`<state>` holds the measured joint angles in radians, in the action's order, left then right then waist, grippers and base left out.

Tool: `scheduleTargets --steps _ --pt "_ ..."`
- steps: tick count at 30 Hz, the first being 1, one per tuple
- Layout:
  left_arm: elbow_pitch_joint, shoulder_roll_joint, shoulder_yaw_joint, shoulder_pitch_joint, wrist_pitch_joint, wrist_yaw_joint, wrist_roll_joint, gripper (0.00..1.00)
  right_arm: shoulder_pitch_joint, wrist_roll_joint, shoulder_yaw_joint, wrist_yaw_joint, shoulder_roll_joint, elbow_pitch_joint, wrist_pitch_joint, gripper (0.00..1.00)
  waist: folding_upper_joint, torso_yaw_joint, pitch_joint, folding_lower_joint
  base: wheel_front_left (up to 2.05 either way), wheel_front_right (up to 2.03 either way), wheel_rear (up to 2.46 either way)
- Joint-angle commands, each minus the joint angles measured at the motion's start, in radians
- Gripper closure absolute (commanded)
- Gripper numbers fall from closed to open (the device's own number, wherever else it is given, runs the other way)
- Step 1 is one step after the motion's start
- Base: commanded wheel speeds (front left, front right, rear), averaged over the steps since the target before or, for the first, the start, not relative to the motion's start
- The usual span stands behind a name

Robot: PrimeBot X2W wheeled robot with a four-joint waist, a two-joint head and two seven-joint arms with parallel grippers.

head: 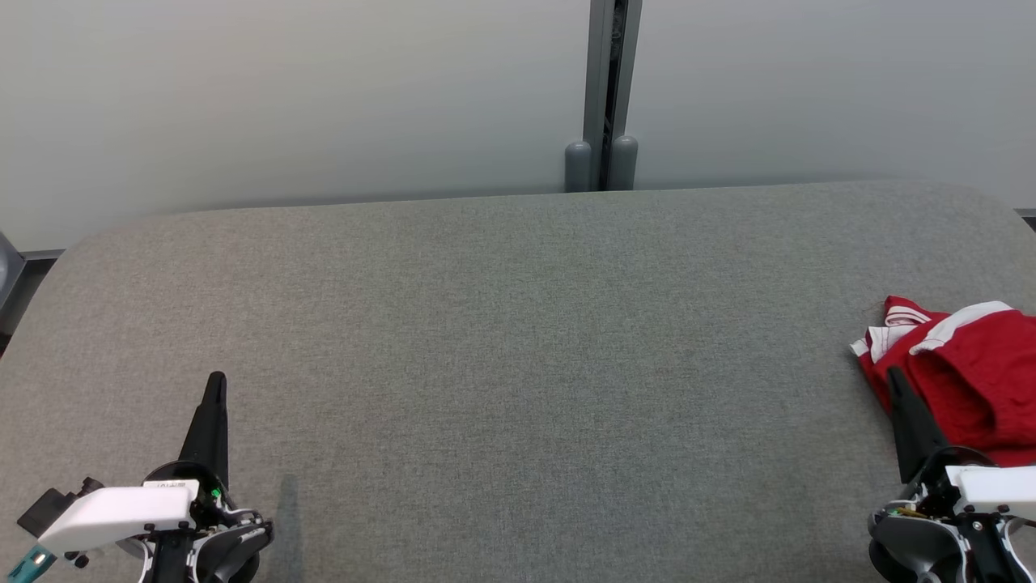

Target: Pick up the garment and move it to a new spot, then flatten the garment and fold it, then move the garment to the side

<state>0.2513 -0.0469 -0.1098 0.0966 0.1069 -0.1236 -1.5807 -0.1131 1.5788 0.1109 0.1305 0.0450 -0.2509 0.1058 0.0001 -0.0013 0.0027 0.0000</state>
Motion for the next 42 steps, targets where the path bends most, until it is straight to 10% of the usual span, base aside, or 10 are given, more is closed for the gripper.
scheduleTargets --steps 1,42 --pt "-0.008 -0.006 -0.006 0.021 0.006 -0.011 -0.023 1.0 0.008 0.026 0.004 0.0 0.01 0.008 0.011 1.0 -0.0001 0.001 0.0 0.0 0.0 0.0 0.0" --pt "-0.009 -0.006 -0.007 0.019 0.011 -0.01 -0.033 1.0 0.009 0.035 0.005 0.0 0.01 0.01 0.012 1.0 -0.0001 0.001 0.0 0.0 0.0 0.0 0.0"
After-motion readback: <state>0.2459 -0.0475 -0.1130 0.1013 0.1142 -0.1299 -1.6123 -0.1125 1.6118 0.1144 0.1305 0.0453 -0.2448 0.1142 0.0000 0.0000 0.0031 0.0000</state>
